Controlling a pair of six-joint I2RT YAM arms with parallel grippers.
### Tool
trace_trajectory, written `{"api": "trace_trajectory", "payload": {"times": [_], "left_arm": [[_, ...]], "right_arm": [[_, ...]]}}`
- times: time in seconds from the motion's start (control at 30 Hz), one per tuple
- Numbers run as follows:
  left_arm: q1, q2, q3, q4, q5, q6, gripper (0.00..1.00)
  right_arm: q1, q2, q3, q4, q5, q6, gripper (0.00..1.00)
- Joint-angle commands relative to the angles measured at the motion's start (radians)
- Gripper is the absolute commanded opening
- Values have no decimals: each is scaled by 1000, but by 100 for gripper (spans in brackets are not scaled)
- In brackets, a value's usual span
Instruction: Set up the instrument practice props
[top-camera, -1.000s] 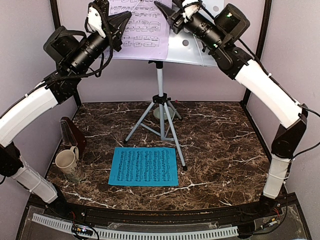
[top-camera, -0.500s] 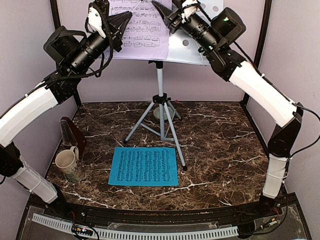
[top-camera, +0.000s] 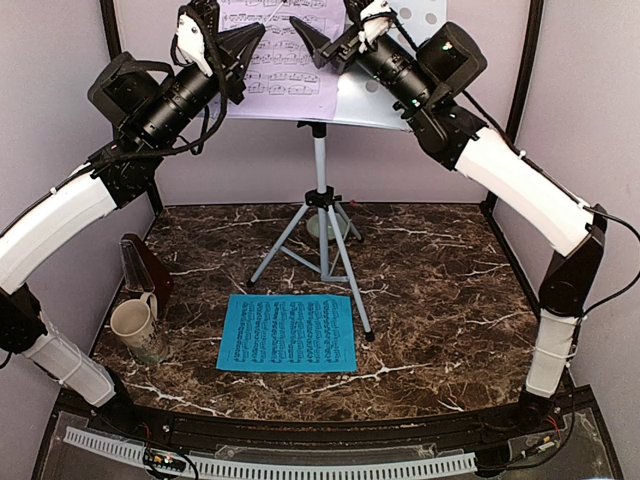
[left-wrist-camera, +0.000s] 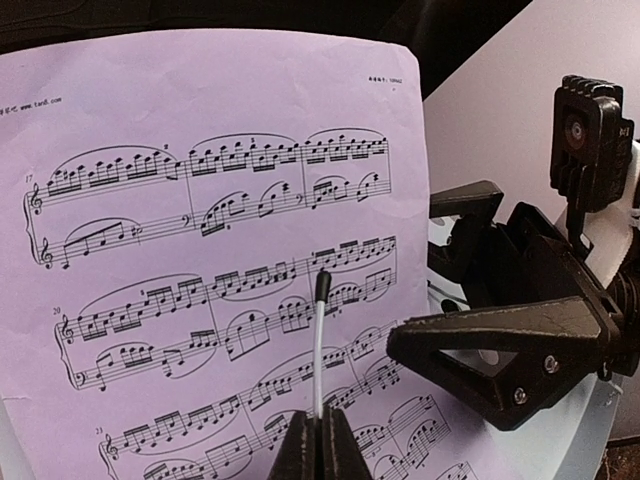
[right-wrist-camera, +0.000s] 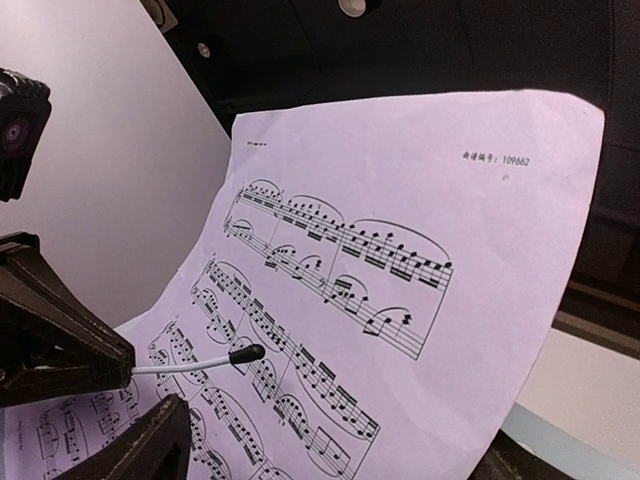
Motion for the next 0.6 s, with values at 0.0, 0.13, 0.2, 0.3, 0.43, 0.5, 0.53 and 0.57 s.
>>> {"api": "trace_trajectory", "payload": {"times": [0.0, 0.13, 0.2, 0.3, 0.43, 0.5, 0.53, 0.57], "left_arm": [[-6, -26, 16, 58, 18, 16, 0], [-6, -26, 15, 56, 13, 18, 0], [-5, -28, 15, 55, 9, 18, 0], [-5, -29, 11, 53, 4, 20, 0], [-5, -31, 8, 53, 1, 22, 0], [-5, -29, 8, 54, -1, 26, 0], [-5, -29, 9, 54, -2, 28, 0], [-5, -29, 9, 54, -3, 30, 0]], "right_arm": [[-2, -77, -56, 30, 69, 0, 88], [1, -118, -97, 27, 92, -7, 92], [1, -137, -125, 26, 104, -7, 93], [0, -165, -161, 17, 126, -6, 94], [2, -220, -226, 13, 154, 20, 95], [7, -245, -256, 3, 165, 35, 93], [14, -257, -266, -10, 180, 38, 91], [22, -266, -271, -25, 202, 42, 89]]}}
